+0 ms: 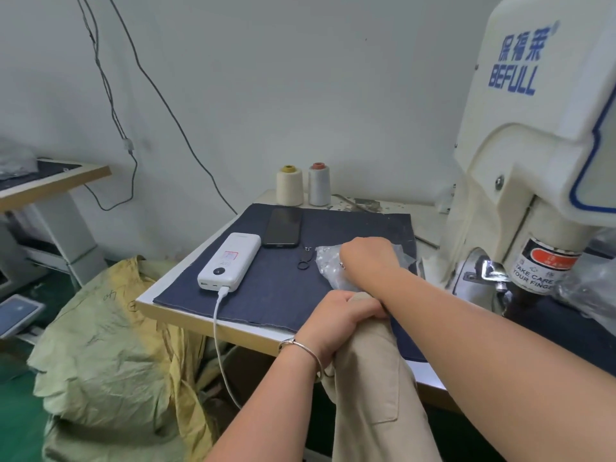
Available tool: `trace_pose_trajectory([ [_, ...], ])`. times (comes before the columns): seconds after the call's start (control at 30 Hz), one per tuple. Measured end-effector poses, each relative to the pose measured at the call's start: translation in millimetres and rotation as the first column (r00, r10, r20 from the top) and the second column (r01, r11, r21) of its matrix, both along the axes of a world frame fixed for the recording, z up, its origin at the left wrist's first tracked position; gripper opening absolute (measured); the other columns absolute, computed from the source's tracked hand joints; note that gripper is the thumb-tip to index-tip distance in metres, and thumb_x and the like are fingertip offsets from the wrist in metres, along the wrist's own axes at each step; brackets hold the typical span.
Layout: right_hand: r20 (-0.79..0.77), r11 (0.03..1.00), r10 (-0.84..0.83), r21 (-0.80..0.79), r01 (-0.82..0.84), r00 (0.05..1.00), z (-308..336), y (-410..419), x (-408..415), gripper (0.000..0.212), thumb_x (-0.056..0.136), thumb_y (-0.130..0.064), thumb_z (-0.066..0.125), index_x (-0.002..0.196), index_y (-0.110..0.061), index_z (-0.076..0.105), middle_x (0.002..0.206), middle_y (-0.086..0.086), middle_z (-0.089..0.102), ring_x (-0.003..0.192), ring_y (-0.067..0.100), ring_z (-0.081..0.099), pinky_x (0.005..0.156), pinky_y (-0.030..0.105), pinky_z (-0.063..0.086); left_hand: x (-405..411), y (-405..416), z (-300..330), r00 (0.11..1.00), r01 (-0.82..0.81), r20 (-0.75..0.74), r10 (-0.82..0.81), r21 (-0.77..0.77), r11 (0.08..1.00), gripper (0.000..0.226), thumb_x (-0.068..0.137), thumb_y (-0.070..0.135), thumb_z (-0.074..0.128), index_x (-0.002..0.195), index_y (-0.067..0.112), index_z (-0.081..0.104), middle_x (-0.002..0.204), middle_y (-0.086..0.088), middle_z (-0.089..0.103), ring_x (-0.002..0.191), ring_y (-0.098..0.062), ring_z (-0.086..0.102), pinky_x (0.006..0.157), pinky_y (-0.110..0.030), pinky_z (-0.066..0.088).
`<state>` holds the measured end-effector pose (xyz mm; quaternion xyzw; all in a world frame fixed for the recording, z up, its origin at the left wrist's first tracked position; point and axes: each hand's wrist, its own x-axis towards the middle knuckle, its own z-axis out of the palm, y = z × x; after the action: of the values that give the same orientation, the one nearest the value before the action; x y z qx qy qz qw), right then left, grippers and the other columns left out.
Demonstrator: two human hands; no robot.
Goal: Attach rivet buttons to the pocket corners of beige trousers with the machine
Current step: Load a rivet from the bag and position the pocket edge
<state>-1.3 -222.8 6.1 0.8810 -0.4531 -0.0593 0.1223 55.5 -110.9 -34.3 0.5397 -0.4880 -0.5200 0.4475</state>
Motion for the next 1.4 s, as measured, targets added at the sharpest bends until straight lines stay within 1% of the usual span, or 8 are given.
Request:
trace_pose_trajectory([
  [0.3, 0.06, 0.999, -0.035, -0.025, 0.037, 0.998, -7, -7, 2, 0.017, 0.084, -0.012, 0.053, 0.073, -0.02, 0.044, 0.064, -0.004, 0.042, 0.065, 0.02, 0.049, 0.053, 0.027, 0.035, -1, 1, 4, 1.0, -0.017, -0.002, 0.017, 0.018, 1.0, 0.02, 0.067, 0.034, 0.067, 0.075, 0.016, 0.071, 0.075, -0.002, 0.06, 0.076, -0.013, 0.054, 0.075, -0.029, 0.043],
  [0.47, 0.141, 0.997, -0.041, -0.053, 0.048, 0.989, -11, -7, -1, 0.015, 0.086, -0.008, 0.053, 0.087, -0.021, 0.061, 0.079, 0.0, 0.057, 0.067, 0.021, 0.048, 0.045, 0.025, 0.023, 0, 1, 3, 1.0, -0.02, -0.001, 0.02, 0.01, 1.0, 0.013, 0.067, 0.033, 0.066, 0.066, 0.021, 0.072, 0.072, 0.002, 0.065, 0.074, -0.011, 0.056, 0.074, -0.027, 0.044],
  [0.63, 0.143, 0.999, -0.025, -0.032, 0.03, 0.989, -12, -8, -3, 0.025, 0.088, -0.008, 0.052, 0.102, -0.021, 0.068, 0.098, 0.001, 0.069, 0.072, 0.022, 0.05, 0.046, 0.026, 0.025, -2, 1, 4, 1.0, -0.022, 0.011, 0.022, -0.001, 1.0, 0.013, 0.066, 0.032, 0.065, 0.057, 0.024, 0.07, 0.067, 0.007, 0.062, 0.066, -0.005, 0.053, 0.07, -0.024, 0.042],
  [0.77, 0.127, 0.999, -0.023, -0.026, 0.026, 0.992, -12, -8, -2, 0.02, 0.087, -0.009, 0.052, 0.097, -0.02, 0.066, 0.097, 0.0, 0.069, 0.072, 0.021, 0.05, 0.045, 0.026, 0.024, -1, 1, 5, 1.0, -0.016, 0.01, 0.016, 0.002, 1.0, 0.013, 0.067, 0.032, 0.065, 0.058, 0.025, 0.071, 0.067, 0.007, 0.063, 0.065, -0.004, 0.054, 0.068, -0.021, 0.043],
  [0.9, 0.081, 0.997, -0.031, -0.072, 0.037, 0.996, -16, -9, 0, 0.01, 0.086, -0.013, 0.053, 0.087, -0.02, 0.059, 0.089, -0.002, 0.066, 0.072, 0.02, 0.054, 0.05, 0.026, 0.03, -2, 1, 4, 0.999, -0.032, -0.001, 0.032, 0.008, 0.999, 0.014, 0.066, 0.031, 0.066, 0.068, 0.019, 0.073, 0.073, 0.001, 0.064, 0.072, -0.01, 0.054, 0.075, -0.027, 0.043],
  [1.07, 0.061, 0.995, -0.003, -0.101, 0.009, 0.998, -17, -11, -1, 0.014, 0.087, -0.01, 0.052, 0.082, -0.022, 0.05, 0.094, -0.001, 0.067, 0.072, 0.02, 0.052, 0.047, 0.025, 0.027, -3, 2, 6, 0.999, -0.033, 0.0, 0.033, 0.02, 0.999, 0.022, 0.066, 0.031, 0.066, 0.077, 0.014, 0.074, 0.076, -0.002, 0.063, 0.073, -0.011, 0.054, 0.075, -0.027, 0.043],
  [1.27, 0.055, 0.996, 0.041, -0.08, -0.036, 0.998, -18, -12, -2, 0.019, 0.088, -0.008, 0.05, 0.093, -0.021, 0.064, 0.094, -0.001, 0.066, 0.071, 0.021, 0.05, 0.044, 0.025, 0.023, -3, 2, 7, 0.999, -0.034, 0.013, 0.033, 0.025, 0.999, 0.013, 0.065, 0.032, 0.066, 0.067, 0.02, 0.072, 0.072, 0.003, 0.064, 0.069, -0.007, 0.055, 0.073, -0.025, 0.043],
  [1.4, 0.117, 0.995, 0.002, -0.096, 0.009, 0.993, -21, -13, -1, 0.015, 0.088, -0.008, 0.052, 0.081, -0.022, 0.053, 0.088, -0.001, 0.065, 0.07, 0.02, 0.05, 0.051, 0.025, 0.033, -3, 2, 7, 0.999, -0.036, -0.002, 0.036, 0.024, 0.999, 0.016, 0.066, 0.031, 0.066, 0.07, 0.017, 0.071, 0.072, 0.001, 0.063, 0.069, -0.008, 0.055, 0.072, -0.025, 0.043],
])
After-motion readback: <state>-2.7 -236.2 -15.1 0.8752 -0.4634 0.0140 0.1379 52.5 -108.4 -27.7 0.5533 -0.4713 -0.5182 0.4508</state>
